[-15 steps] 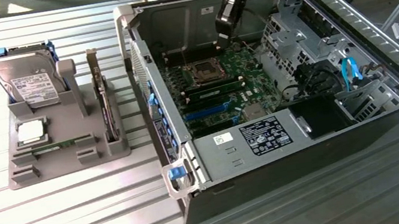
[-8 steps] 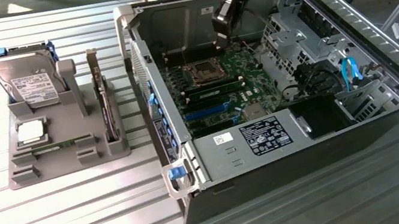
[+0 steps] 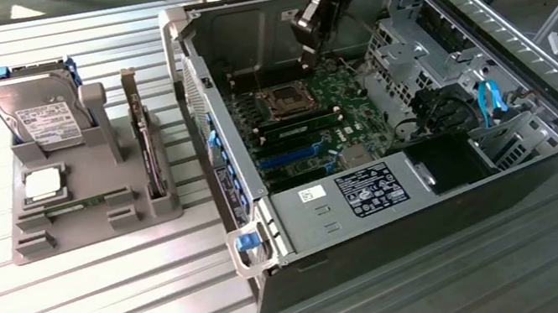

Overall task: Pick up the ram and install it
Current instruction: 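Press down the ram until it locks into place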

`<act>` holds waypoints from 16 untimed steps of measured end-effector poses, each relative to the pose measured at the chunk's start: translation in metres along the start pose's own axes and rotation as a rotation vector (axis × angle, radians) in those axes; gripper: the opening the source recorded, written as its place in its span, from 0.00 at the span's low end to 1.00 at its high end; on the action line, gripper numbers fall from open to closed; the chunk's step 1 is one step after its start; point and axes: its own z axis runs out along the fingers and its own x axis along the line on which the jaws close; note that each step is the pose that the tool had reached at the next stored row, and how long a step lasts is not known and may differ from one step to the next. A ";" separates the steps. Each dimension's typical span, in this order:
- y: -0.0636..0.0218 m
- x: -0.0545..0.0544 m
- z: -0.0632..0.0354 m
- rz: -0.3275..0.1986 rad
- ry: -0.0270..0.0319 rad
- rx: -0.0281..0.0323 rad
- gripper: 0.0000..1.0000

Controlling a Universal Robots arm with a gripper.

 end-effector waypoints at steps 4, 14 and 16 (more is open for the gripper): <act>0.0000 0.000 0.0003 0.073 -0.0026 -0.0039 0.10; 0.0000 0.000 0.0009 0.209 -0.0075 -0.0115 0.10; 0.0000 0.000 0.0010 0.237 -0.0085 -0.0131 0.10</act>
